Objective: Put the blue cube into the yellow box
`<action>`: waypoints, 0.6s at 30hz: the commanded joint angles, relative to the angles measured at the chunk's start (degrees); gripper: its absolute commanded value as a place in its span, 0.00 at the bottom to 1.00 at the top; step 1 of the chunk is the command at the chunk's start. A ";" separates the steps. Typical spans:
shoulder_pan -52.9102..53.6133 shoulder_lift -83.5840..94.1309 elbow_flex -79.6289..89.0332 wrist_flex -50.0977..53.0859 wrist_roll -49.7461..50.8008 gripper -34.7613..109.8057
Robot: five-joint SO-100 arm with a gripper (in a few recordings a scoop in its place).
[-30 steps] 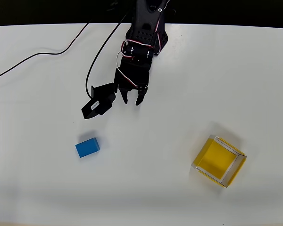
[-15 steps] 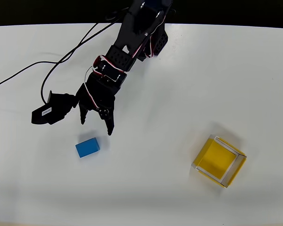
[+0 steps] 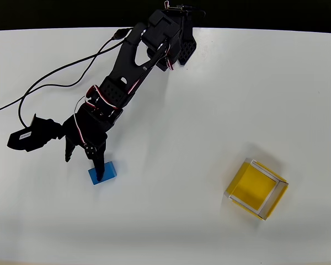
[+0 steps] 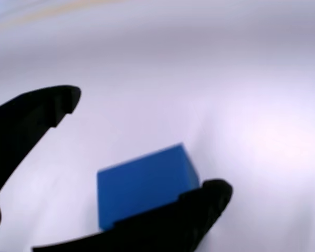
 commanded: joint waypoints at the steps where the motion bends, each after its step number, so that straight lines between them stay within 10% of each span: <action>1: 0.70 0.00 -9.49 -2.02 5.10 0.59; 10: -0.62 -6.94 -16.79 5.36 15.12 0.59; 18: -2.46 -6.86 -13.80 5.45 -2.37 0.59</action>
